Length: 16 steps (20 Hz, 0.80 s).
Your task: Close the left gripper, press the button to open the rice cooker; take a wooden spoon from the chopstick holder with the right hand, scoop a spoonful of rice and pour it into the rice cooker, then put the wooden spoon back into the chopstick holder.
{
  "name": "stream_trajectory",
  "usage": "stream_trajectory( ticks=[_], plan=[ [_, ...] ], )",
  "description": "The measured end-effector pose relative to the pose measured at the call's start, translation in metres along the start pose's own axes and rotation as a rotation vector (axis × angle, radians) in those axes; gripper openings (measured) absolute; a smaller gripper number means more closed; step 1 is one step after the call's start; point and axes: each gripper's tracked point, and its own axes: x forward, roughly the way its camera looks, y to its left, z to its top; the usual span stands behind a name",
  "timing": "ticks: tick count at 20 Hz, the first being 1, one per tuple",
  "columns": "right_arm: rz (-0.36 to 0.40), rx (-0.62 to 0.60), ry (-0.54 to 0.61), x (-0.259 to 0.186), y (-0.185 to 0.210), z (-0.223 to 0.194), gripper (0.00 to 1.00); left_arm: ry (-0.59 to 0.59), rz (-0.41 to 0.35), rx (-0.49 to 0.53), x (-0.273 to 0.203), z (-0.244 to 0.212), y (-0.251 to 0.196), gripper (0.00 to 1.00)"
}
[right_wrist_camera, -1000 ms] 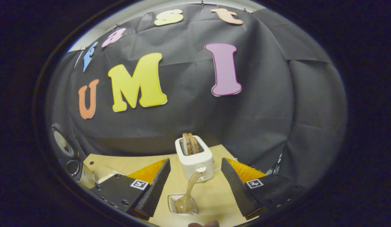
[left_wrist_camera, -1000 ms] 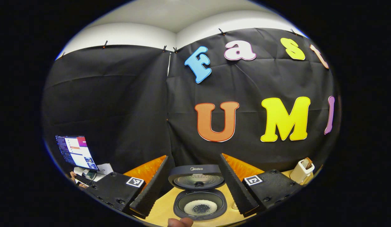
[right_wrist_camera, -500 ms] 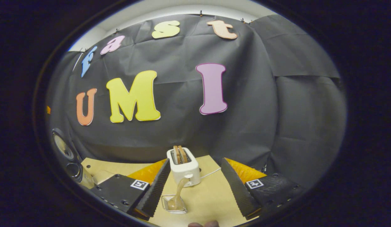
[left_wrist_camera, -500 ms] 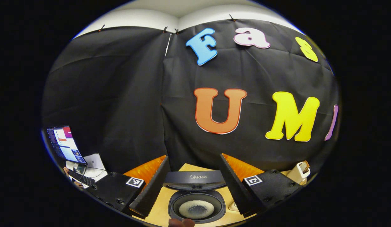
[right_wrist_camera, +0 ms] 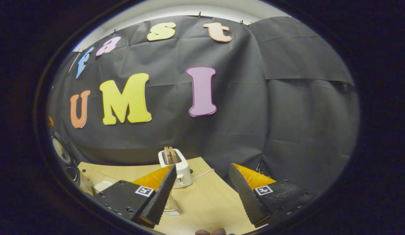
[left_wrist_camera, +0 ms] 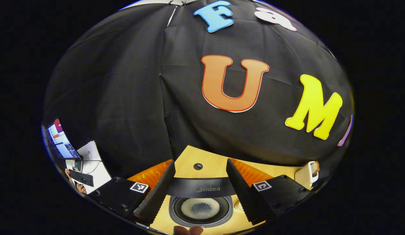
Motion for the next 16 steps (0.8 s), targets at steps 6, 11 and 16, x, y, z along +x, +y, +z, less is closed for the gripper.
stream_trajectory(
  ticks=[6, 11, 16],
  plan=[
    [0.031, 0.013, 0.022, -0.003, 0.016, -0.003, 0.96, 0.032, 0.01, -0.004, 0.009, -0.012, 0.0, 1.0],
    [0.135, 0.017, 0.02, -0.012, 0.063, 0.0, 0.96, 0.011, 0.008, 0.006, -0.005, -0.03, -0.002, 1.0],
    [0.221, -0.051, -0.011, -0.015, 0.1, 0.006, 0.96, -0.014, 0.003, 0.022, -0.026, -0.064, -0.004, 1.0]
  ],
)
